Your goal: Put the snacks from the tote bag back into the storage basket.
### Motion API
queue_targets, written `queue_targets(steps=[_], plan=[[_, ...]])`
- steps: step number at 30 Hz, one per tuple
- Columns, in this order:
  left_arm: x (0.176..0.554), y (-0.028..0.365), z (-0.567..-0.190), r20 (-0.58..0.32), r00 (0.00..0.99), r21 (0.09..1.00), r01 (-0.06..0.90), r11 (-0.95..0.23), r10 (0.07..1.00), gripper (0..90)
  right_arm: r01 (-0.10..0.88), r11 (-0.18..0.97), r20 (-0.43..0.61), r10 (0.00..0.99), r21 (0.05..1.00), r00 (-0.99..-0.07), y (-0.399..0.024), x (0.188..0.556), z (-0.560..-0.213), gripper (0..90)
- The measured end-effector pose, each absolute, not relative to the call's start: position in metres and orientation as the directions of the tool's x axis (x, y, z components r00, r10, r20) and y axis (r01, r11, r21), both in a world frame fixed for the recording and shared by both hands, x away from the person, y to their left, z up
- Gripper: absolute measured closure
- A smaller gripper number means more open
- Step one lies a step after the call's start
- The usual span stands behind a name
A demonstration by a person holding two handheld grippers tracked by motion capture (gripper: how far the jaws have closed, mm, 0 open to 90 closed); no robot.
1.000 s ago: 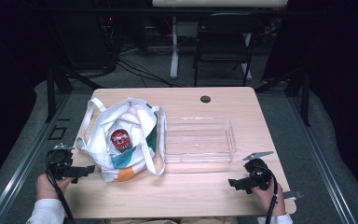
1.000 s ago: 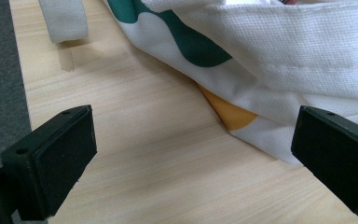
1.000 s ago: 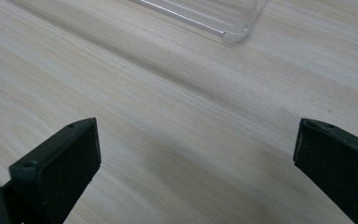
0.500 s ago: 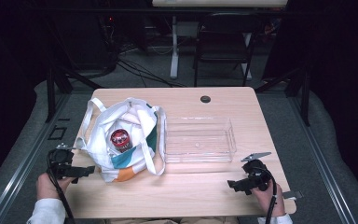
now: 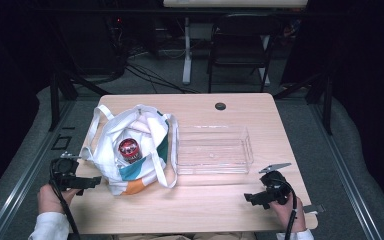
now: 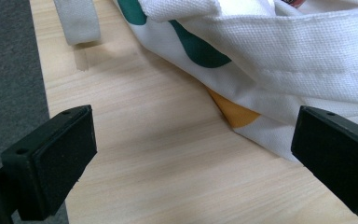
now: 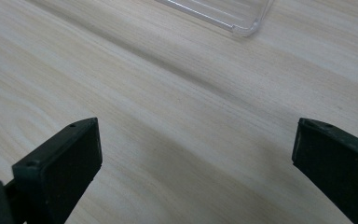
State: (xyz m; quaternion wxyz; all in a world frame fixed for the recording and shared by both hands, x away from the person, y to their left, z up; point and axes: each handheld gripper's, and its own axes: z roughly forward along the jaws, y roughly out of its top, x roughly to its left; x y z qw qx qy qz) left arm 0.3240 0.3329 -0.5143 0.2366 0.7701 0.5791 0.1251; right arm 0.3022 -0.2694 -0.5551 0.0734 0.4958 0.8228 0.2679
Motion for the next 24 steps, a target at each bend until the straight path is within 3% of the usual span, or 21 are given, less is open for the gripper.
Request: queue_targets(steps=[24], plan=[[0.325,0.332,-0.489,-0.060,0.288,0.554,0.806,-0.208,0.956,0.6,0.780,0.363,0.151,0.855,0.510,-0.497,-0.270,0.302,-0.556,1.1]])
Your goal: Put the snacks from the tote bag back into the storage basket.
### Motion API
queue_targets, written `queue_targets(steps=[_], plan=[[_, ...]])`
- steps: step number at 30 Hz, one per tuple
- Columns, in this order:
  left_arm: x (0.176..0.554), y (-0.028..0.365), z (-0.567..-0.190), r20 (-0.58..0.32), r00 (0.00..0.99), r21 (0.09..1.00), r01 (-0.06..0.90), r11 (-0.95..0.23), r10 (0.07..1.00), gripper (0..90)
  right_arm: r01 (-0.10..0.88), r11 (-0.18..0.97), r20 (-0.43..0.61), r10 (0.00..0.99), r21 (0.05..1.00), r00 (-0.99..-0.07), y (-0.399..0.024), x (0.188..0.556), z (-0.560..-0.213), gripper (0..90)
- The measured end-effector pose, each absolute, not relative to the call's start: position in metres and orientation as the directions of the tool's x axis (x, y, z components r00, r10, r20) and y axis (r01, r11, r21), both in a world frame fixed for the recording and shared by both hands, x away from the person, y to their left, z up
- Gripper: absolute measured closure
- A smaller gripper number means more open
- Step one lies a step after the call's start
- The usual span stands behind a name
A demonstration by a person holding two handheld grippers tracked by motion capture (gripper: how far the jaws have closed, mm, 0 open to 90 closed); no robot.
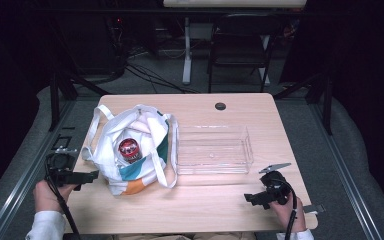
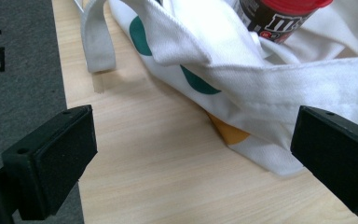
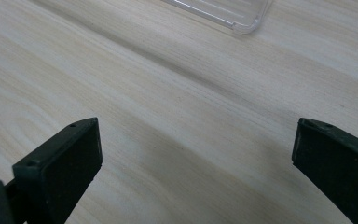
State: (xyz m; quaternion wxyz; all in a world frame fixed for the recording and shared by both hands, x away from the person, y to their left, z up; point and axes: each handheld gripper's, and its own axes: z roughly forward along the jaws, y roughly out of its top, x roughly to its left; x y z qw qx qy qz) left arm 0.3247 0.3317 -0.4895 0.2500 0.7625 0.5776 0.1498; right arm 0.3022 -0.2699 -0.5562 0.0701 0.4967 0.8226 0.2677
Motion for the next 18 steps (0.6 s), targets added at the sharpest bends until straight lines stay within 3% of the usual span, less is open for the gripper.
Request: queue_targets(steps=[18], plan=[[0.336,0.322,-0.463,-0.044,0.299,0.587,0.780,-0.217,0.953,0.6,0.781,0.362,0.145,0.858,0.509,-0.492,-0.270,0.302,-0.556,1.1]])
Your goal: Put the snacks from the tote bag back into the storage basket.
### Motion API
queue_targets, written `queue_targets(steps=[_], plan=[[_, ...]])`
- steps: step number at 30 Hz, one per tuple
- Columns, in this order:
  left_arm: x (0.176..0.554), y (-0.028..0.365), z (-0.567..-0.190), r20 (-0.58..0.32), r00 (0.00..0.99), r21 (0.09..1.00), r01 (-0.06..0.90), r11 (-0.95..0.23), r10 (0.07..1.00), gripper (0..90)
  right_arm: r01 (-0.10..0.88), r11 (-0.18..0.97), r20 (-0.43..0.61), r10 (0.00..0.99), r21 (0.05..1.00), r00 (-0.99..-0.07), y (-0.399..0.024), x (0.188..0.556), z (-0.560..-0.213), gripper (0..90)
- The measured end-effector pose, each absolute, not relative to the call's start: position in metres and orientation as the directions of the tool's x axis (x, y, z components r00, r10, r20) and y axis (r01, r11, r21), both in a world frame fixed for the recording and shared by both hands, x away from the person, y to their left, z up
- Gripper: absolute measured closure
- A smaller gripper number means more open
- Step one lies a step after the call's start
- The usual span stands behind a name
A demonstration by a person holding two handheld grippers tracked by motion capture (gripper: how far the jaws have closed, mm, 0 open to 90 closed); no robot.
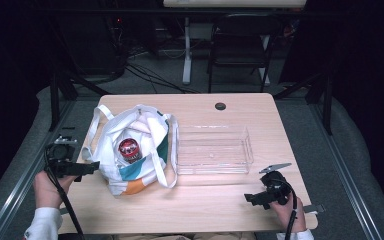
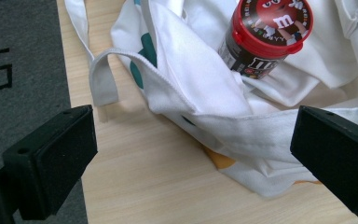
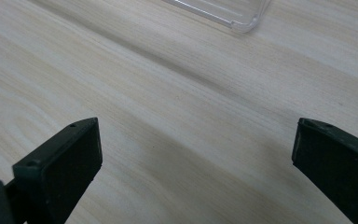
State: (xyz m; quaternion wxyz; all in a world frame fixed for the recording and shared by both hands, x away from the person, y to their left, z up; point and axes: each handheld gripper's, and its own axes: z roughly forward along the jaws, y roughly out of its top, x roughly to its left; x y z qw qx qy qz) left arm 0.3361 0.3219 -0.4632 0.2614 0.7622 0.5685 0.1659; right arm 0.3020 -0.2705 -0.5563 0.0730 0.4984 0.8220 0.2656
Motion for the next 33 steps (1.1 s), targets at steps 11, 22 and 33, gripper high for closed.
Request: queue_targets(steps=[11,22,33], plan=[[0.348,0.311,-0.452,-0.048,0.317,0.599,0.768,-0.226,0.947,0.6,0.782,0.365,0.147,0.857,0.505,-0.495,-0.271,0.302,-0.557,1.2],[0.366,0.295,-0.444,-0.046,0.338,0.604,0.759,-0.243,0.940,0.5,0.782,0.365,0.146,0.857,0.504,-0.494,-0.270,0.302,-0.557,1.3],[0.389,0.269,-0.442,-0.055,0.381,0.600,0.751,-0.274,0.923,0.4,0.783,0.361,0.149,0.858,0.506,-0.492,-0.269,0.302,-0.557,1.3]])
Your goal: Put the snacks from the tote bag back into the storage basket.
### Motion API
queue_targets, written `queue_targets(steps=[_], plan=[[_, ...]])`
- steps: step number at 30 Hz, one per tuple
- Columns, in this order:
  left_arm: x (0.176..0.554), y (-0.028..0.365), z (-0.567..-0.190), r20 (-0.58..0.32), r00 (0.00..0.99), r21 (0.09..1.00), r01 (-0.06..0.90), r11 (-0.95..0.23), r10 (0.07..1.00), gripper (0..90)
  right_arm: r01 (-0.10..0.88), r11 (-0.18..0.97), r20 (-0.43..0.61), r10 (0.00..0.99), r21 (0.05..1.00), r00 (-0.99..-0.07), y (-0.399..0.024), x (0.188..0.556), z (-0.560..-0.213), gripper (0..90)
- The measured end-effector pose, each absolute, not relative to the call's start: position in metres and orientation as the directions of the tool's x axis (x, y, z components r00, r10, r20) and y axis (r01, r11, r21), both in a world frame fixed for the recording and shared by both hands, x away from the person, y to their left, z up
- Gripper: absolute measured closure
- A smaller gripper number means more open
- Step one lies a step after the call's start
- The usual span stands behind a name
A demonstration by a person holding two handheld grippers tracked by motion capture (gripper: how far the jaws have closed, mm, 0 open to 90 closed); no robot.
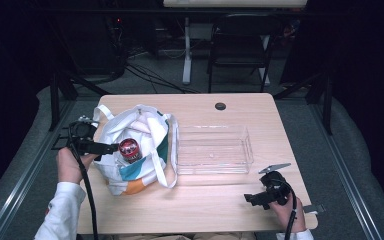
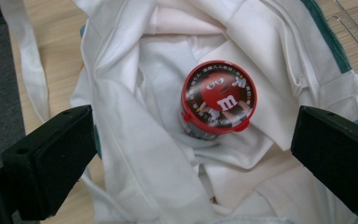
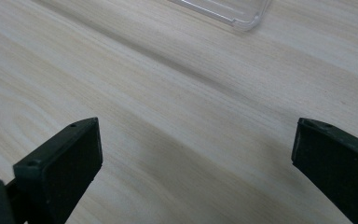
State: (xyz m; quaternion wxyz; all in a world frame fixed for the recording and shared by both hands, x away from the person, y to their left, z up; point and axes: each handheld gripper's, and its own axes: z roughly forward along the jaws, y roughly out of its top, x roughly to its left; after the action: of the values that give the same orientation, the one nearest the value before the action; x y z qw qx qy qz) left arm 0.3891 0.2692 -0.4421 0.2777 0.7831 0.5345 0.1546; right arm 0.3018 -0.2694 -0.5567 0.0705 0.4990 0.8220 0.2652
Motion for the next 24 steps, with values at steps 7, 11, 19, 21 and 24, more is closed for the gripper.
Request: queue_targets(steps=[7,11,19,21,24], plan=[[0.401,0.255,-0.443,-0.048,0.401,0.582,0.756,-0.300,0.915,0.3,0.781,0.360,0.147,0.858,0.509,-0.492,-0.270,0.301,-0.557,1.3],[0.406,0.249,-0.444,-0.048,0.408,0.577,0.757,-0.308,0.912,0.3,0.781,0.365,0.145,0.857,0.506,-0.495,-0.269,0.301,-0.556,1.3],[0.413,0.239,-0.447,-0.045,0.427,0.567,0.755,-0.329,0.903,0.3,0.781,0.367,0.149,0.854,0.505,-0.498,-0.269,0.301,-0.556,1.3],[0.415,0.237,-0.448,-0.044,0.429,0.560,0.758,-0.333,0.902,0.3,0.781,0.366,0.152,0.853,0.506,-0.499,-0.269,0.301,-0.556,1.3],[0.417,0.234,-0.450,-0.043,0.436,0.551,0.761,-0.343,0.899,0.3,0.781,0.371,0.148,0.853,0.502,-0.500,-0.269,0.302,-0.556,1.3]])
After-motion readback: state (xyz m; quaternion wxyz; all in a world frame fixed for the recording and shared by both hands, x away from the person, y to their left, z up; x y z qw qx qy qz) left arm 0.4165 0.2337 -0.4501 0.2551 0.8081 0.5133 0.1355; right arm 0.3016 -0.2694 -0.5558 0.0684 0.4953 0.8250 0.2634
